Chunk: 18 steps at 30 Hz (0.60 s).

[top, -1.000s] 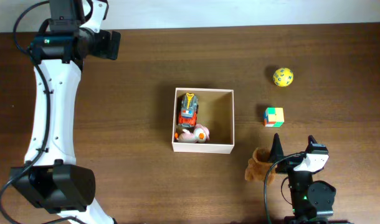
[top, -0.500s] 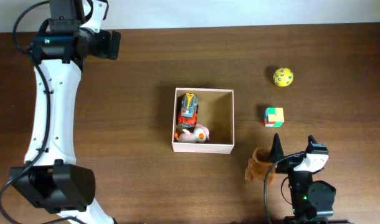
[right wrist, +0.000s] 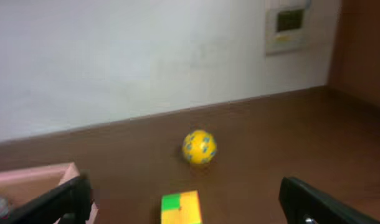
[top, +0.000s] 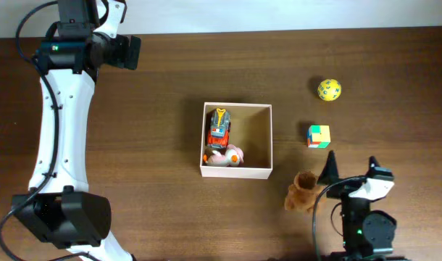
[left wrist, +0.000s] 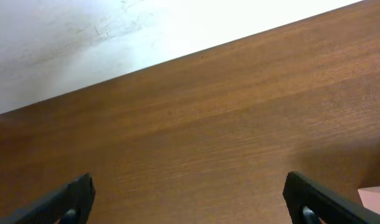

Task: Pack container
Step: 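Move the right gripper forward over the 2x2 colour cube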

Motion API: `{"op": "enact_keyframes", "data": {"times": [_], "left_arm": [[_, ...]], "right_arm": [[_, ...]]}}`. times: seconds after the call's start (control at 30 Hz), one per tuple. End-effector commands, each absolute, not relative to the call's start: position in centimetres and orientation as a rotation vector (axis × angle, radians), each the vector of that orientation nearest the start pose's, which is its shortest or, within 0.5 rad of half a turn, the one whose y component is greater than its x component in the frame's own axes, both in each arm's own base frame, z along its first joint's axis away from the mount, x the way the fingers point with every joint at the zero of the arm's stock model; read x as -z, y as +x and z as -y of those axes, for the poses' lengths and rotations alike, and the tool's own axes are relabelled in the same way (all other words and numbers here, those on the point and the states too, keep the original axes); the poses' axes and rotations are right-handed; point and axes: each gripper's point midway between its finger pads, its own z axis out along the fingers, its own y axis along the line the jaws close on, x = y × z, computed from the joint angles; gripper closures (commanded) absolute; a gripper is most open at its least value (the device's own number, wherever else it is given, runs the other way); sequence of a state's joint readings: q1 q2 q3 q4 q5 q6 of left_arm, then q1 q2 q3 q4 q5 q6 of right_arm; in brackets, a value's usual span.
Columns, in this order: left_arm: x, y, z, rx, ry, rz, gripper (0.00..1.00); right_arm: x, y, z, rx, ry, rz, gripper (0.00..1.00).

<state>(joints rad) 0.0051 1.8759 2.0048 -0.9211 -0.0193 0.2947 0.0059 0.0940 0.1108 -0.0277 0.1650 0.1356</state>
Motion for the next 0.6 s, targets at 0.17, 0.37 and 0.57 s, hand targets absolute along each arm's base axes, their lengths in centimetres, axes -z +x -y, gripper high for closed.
{"op": "enact_keyframes", "data": {"times": [0.17, 0.37, 0.57], "left_arm": [[-29.2, 50.8, -0.4, -0.168, 0.319, -2.322, 0.01], [-29.2, 50.8, -0.4, -0.168, 0.319, -2.322, 0.01], [-29.2, 50.8, -0.4, -0.168, 0.319, -2.322, 0.01]], "right_arm": [[-29.8, 28.3, 4.0, 0.093, 0.297, -1.7, 0.01], [-32.2, 33.1, 2.2, 0.042, 0.23, -2.072, 0.01], [-34.1, 35.8, 1.1, -0.015, 0.197, -2.173, 0.01]]}}
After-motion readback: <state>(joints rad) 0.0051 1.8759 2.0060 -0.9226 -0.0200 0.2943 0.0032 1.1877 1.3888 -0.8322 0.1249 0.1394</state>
